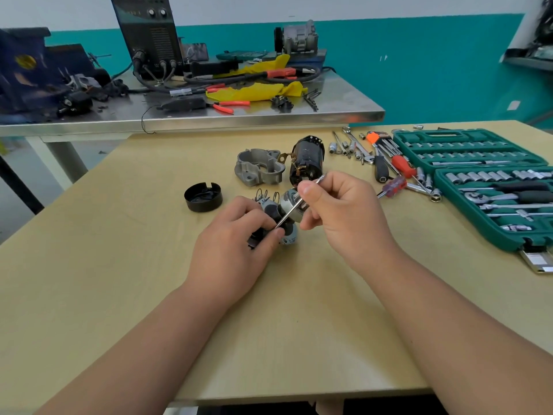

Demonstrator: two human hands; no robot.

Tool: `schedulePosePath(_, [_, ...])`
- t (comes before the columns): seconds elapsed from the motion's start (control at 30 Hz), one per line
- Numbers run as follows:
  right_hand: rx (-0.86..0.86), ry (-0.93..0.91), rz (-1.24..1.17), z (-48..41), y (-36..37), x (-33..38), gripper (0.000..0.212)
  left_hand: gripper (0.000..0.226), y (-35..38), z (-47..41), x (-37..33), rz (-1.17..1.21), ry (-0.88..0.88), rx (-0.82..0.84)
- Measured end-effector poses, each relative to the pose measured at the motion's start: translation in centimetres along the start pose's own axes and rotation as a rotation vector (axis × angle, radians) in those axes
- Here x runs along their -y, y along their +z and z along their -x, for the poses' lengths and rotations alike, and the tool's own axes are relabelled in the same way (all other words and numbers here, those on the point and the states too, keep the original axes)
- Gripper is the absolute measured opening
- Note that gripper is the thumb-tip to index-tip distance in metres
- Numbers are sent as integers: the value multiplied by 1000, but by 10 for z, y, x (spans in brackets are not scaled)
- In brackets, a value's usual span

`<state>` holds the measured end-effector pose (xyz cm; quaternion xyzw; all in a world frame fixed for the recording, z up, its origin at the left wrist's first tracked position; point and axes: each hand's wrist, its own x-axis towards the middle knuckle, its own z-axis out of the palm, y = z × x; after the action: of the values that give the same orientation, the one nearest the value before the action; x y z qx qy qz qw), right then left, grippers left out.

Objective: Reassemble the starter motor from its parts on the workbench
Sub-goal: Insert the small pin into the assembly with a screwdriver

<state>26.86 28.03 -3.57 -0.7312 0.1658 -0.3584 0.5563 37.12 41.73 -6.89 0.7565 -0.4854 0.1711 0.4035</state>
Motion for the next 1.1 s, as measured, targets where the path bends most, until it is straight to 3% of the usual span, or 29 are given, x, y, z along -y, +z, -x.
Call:
schedulePosePath(0.07, [-11,20,-66,5,3,-1,25,16,0,0,1,8,1,2])
schedulePosePath(0.2, [143,93,-238,10,8,-4,24,17,-3,-1,2,27,40,32])
schedulePosePath(0.57, [11,67,-169,12,15,-15,15,16,-3,-2,2,28,22,-4])
schedulePosePath(0.67, [71,74,-175,12,13,-13,9,13,-1,-2,3,52,1,-9])
schedulePosePath(0.77, [164,75,-164,11,11,-11,21,14,-2,-4,4,87,-28,8])
schedulePosePath(0.87, [152,59,-102,10,12,-10,20,12,-3,-5,5,77,-31,17])
schedulePosePath(1.1, [38,52,-2,13,23,-15,18,32,-6,-7,1,60,-95,18])
